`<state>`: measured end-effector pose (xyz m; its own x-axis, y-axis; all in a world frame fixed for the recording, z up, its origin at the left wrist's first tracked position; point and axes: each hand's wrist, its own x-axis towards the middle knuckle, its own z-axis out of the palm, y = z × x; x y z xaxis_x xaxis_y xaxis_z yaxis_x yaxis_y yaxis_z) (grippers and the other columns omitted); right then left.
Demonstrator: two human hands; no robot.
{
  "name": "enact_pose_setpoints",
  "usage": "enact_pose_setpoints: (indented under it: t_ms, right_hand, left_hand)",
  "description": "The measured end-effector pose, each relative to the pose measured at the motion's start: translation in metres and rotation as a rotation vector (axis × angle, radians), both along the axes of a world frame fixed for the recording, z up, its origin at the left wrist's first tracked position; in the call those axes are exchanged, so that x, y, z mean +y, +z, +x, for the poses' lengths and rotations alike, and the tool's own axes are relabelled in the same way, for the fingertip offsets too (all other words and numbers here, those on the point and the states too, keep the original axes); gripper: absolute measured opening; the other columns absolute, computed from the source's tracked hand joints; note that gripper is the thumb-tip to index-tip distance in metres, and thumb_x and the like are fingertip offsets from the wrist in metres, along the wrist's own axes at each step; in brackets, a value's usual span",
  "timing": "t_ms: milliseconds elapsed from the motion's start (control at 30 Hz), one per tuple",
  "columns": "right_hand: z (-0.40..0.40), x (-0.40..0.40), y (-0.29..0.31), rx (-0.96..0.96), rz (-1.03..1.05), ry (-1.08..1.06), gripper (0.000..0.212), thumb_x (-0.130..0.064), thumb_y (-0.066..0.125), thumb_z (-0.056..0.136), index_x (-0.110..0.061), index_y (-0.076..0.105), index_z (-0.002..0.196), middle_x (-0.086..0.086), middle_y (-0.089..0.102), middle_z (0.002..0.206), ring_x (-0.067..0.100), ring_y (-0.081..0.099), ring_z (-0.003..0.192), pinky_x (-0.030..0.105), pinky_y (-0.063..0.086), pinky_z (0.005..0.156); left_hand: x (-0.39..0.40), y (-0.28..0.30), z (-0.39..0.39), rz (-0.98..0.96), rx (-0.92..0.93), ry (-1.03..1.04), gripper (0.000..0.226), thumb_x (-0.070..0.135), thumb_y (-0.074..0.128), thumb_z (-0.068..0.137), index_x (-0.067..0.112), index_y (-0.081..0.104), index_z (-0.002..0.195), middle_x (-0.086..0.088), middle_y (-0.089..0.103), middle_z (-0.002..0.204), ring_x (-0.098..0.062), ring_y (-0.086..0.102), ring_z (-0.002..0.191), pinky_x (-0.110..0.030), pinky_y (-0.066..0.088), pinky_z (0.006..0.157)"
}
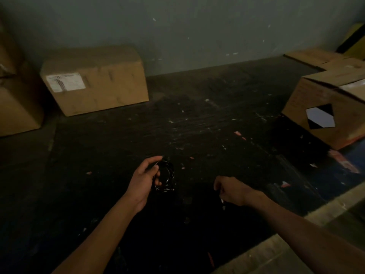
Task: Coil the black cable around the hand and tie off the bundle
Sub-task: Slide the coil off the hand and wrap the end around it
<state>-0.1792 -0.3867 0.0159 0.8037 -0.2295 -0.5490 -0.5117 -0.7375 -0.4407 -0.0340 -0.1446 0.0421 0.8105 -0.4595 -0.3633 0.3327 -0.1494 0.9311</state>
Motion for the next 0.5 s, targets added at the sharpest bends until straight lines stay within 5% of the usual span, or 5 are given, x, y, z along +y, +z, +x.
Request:
enact_pose_setpoints:
  t_ms: [100, 233, 500]
  right_hand:
    - [0.023, 0.021, 0.020, -0.227, 0.126, -0.099, 0.026, -0.010, 0.065, 0.089, -0.024, 0.056, 0.110, -0.001, 0.067, 0.104, 0.006, 0.066, 0.081, 0.019, 0.052, 0.067]
    - [0.054, 0.054, 0.057, -0.473, 0.230, -0.123, 0.044, -0.012, 0.069, 0.087, -0.032, 0.049, 0.120, -0.006, 0.067, 0.103, 0.002, 0.065, 0.093, 0.020, 0.053, 0.074]
    - [0.084, 0.110, 0.090, -0.743, 0.197, 0.163, 0.052, -0.021, 0.063, 0.092, -0.055, 0.033, 0.119, -0.020, 0.066, 0.103, -0.008, 0.059, 0.106, 0.019, 0.045, 0.096]
  left_hand:
    - [0.006, 0.005, 0.001, 0.036, -0.015, -0.002, 0.031, 0.015, 0.043, 0.101, 0.028, 0.070, 0.112, -0.007, 0.056, 0.095, -0.016, 0.050, 0.076, -0.031, 0.047, 0.069]
    - [0.011, 0.015, 0.002, 0.144, -0.019, -0.031, 0.024, 0.023, 0.049, 0.100, 0.026, 0.072, 0.102, 0.000, 0.058, 0.102, -0.014, 0.052, 0.082, -0.030, 0.045, 0.072]
    - [0.023, 0.035, -0.004, 0.102, 0.086, -0.016, 0.052, 0.057, 0.040, 0.096, 0.020, 0.076, 0.100, -0.014, 0.071, 0.109, -0.028, 0.063, 0.096, -0.043, 0.049, 0.092]
